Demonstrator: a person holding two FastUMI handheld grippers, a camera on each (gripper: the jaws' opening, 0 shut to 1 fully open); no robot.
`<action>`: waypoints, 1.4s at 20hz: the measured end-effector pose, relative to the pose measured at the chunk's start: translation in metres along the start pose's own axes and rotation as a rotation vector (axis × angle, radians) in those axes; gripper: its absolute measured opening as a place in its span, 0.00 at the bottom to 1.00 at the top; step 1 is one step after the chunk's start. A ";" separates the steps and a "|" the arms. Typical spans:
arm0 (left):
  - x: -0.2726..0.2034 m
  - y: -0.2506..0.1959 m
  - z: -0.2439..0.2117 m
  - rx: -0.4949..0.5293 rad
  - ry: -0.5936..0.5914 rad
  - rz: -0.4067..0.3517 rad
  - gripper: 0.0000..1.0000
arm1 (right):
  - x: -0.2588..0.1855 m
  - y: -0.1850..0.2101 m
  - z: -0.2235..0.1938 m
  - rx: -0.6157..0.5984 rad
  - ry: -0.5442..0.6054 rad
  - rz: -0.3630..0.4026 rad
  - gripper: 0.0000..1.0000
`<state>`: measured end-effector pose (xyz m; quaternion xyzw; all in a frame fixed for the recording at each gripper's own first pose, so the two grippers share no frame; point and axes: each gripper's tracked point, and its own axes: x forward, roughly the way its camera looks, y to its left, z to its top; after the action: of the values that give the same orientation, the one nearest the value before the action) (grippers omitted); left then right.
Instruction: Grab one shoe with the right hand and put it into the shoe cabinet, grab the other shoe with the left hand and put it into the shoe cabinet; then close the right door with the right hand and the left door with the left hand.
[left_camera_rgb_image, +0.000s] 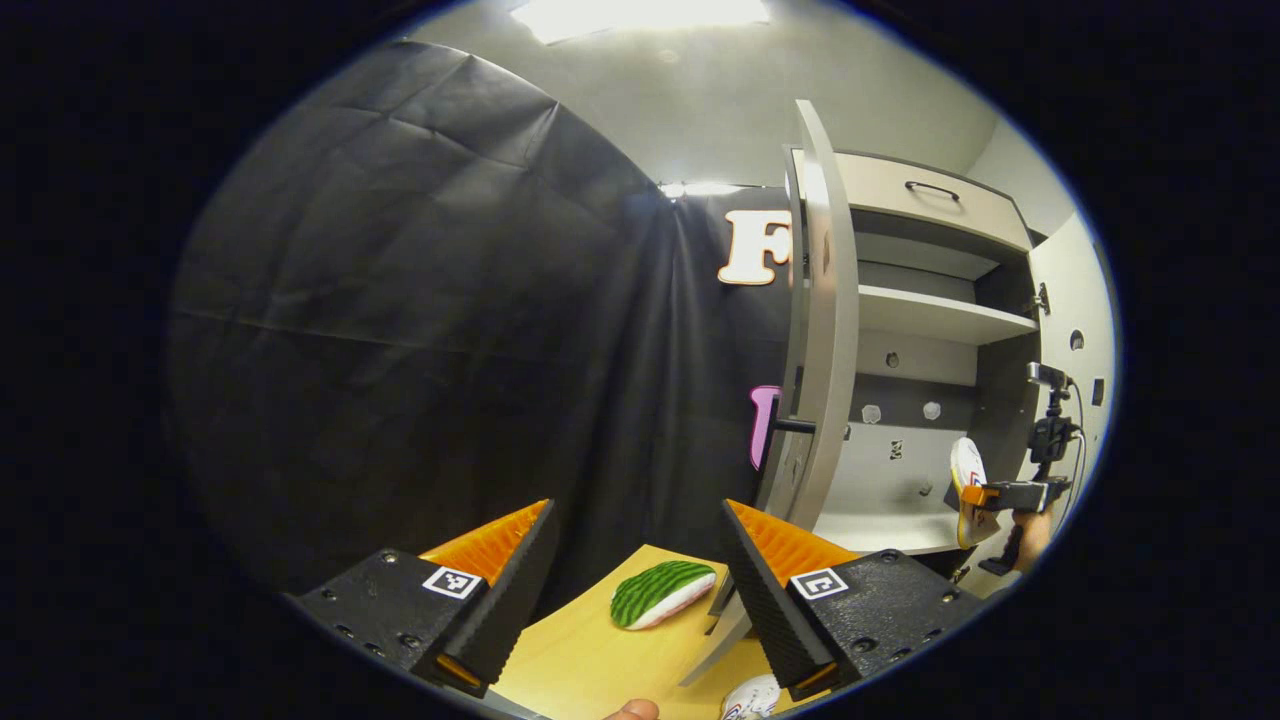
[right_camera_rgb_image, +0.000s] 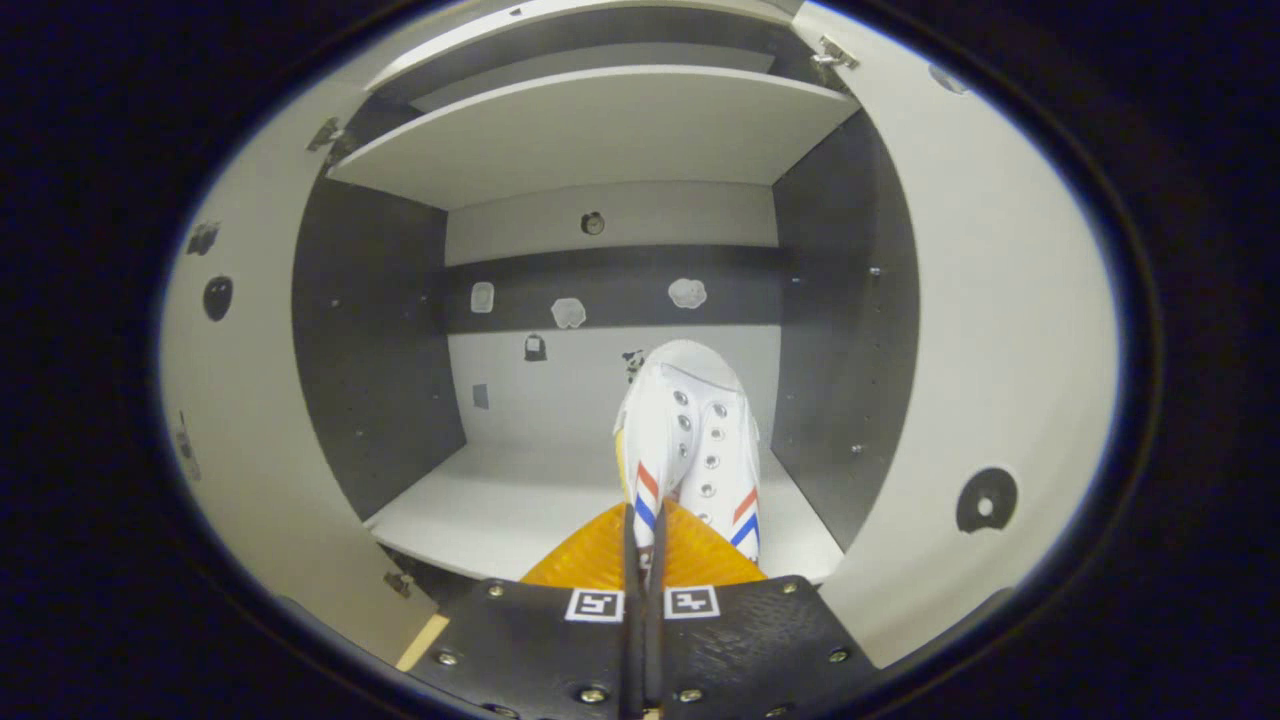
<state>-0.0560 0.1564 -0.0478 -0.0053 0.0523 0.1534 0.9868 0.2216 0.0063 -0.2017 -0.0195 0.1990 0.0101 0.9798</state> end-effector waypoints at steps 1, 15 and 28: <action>-0.002 0.007 0.001 -0.004 -0.003 0.015 0.96 | 0.018 0.001 0.001 -0.001 0.010 -0.009 0.00; -0.004 0.054 -0.003 0.016 -0.010 0.104 0.94 | 0.123 0.009 -0.064 -0.003 0.182 -0.100 0.02; -0.008 -0.018 -0.006 0.035 -0.015 -0.143 0.94 | -0.025 0.025 0.036 -0.040 -0.094 -0.010 0.24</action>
<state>-0.0582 0.1363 -0.0534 0.0091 0.0473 0.0814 0.9955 0.2119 0.0324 -0.1596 -0.0396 0.1524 0.0100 0.9875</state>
